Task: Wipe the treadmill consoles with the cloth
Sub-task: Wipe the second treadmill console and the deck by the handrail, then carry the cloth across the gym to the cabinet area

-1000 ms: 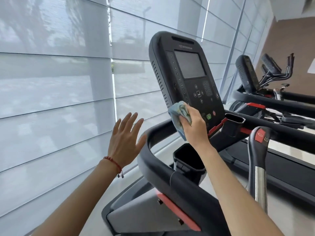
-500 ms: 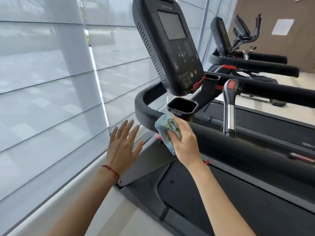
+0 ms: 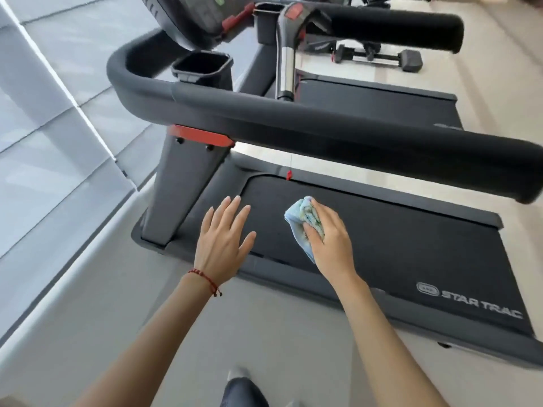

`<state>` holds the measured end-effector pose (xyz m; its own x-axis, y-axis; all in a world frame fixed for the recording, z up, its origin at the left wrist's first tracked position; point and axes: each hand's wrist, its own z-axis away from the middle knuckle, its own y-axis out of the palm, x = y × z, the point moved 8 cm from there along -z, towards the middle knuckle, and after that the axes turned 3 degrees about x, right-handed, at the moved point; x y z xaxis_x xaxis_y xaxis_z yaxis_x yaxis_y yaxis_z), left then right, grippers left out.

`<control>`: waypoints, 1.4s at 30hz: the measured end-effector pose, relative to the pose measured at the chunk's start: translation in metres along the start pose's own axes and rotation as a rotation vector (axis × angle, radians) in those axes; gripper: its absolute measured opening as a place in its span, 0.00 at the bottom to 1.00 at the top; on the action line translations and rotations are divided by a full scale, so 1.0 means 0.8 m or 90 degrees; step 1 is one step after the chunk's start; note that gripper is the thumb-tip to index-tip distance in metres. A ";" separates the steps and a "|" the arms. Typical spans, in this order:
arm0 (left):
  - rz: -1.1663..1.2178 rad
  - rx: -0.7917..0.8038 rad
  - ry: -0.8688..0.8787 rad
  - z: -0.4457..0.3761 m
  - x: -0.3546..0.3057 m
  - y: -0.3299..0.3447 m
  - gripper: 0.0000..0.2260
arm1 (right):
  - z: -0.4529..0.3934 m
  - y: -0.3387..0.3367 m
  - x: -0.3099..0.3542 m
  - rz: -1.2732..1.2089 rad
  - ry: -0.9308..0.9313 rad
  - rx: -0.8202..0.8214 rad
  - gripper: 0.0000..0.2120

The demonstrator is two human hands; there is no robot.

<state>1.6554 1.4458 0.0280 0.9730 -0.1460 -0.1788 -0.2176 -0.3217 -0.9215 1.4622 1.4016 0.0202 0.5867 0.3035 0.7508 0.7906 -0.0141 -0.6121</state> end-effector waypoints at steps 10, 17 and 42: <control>0.059 0.142 0.212 -0.007 -0.220 0.116 0.23 | 0.157 -0.148 -0.167 0.046 0.212 -0.158 0.22; 0.112 0.219 0.433 -0.013 -0.385 0.179 0.24 | 0.267 -0.235 -0.242 0.107 0.397 -0.311 0.23; 0.234 0.395 0.976 0.098 -0.845 0.270 0.30 | 0.578 -0.426 -0.328 0.195 0.807 -0.750 0.20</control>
<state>0.9570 1.5486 -0.0775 -0.1643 -0.9494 -0.2678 0.0243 0.2675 -0.9633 0.9576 1.7670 -0.0829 0.0341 -0.6965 0.7168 -0.0073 -0.7173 -0.6967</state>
